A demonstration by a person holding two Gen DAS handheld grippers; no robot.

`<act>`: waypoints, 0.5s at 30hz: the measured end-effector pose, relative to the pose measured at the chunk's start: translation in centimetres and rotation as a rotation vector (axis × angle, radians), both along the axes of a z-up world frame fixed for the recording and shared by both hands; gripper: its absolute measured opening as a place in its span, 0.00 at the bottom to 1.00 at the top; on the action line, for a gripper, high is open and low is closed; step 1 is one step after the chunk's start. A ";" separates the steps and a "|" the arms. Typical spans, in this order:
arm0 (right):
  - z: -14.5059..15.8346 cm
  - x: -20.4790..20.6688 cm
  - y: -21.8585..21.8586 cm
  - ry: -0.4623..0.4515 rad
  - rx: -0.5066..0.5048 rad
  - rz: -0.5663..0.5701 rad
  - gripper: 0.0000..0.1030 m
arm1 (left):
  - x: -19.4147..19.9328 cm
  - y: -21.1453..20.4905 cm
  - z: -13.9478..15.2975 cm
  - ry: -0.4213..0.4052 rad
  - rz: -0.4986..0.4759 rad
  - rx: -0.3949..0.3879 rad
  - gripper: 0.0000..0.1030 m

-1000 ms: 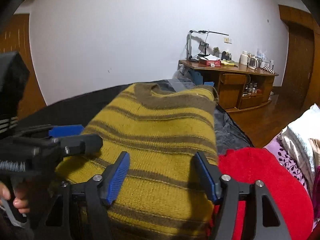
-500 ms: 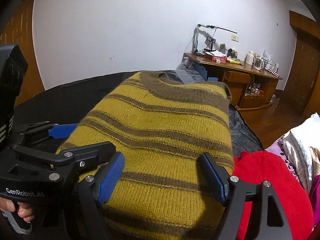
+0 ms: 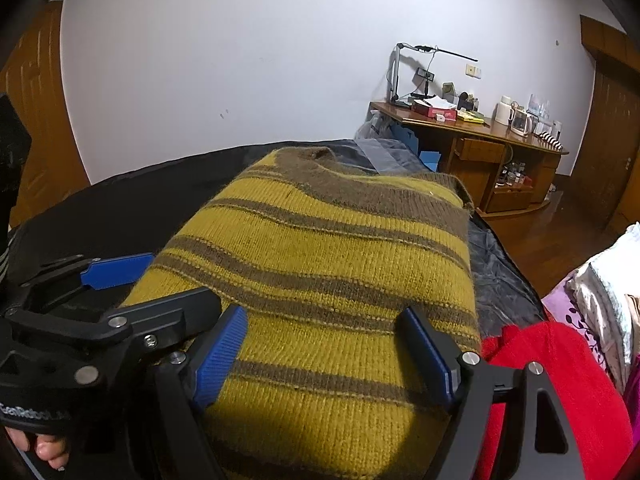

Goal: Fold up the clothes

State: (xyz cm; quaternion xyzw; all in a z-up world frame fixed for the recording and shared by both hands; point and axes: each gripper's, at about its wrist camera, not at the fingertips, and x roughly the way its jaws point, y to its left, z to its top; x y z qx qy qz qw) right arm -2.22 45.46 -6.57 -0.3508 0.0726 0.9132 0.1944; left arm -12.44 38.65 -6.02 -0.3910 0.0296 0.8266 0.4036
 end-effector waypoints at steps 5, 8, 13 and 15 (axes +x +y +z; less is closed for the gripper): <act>0.3 1.3 0.1 0.037 -0.021 -0.002 0.79 | 0.5 -0.9 0.4 0.011 0.006 0.006 0.80; 1.0 3.0 -0.1 0.079 -0.035 0.003 0.79 | 1.0 -1.5 0.8 0.034 0.011 0.008 0.80; 1.9 6.4 -1.2 0.107 0.003 -0.005 0.79 | 1.6 -2.4 1.5 0.058 0.017 0.018 0.80; 2.1 7.8 -1.7 0.113 0.012 -0.002 0.80 | 1.8 -2.7 1.5 0.065 0.013 0.013 0.80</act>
